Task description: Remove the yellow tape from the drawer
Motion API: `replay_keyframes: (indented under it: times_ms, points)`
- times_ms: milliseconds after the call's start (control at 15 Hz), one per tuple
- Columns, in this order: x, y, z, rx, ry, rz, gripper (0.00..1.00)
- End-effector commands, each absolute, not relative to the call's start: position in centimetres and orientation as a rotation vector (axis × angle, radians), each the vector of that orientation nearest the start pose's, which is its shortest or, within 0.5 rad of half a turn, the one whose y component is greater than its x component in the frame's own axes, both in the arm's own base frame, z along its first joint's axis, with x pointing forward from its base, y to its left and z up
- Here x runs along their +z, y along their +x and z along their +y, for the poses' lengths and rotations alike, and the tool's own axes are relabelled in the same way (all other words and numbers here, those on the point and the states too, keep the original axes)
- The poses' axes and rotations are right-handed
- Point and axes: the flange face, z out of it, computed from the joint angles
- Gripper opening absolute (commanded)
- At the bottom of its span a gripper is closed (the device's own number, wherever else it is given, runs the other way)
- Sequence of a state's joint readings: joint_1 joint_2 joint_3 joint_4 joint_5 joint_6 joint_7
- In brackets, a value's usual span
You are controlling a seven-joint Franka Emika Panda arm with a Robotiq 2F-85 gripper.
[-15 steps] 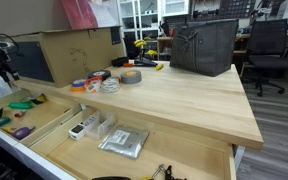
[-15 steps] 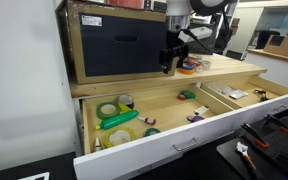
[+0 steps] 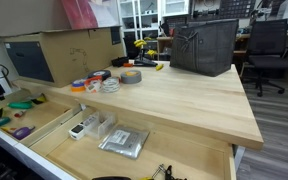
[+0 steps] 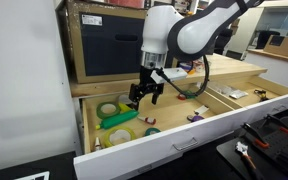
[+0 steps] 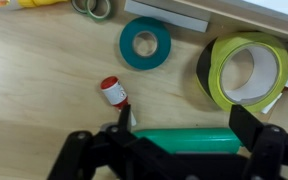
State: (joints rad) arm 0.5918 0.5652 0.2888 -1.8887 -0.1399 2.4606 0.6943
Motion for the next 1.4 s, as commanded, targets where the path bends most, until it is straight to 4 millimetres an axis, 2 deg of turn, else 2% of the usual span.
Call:
replay_keyframes:
  times_ms: [0, 400, 667, 1000, 1333]
  points:
    - [20.4, 43.0, 49.7, 0.047, -3.002, -0.491, 1.00]
    - [18.3, 44.5, 52.0, 0.104, -2.905, -0.707, 1.00]
    - [17.4, 44.9, 53.9, 0.143, -2.856, -0.793, 1.00]
    - [15.8, 43.6, 56.1, 0.245, -2.823, -0.928, 1.00]
    - [15.6, 42.4, 56.6, 0.334, -2.848, -1.070, 1.00]
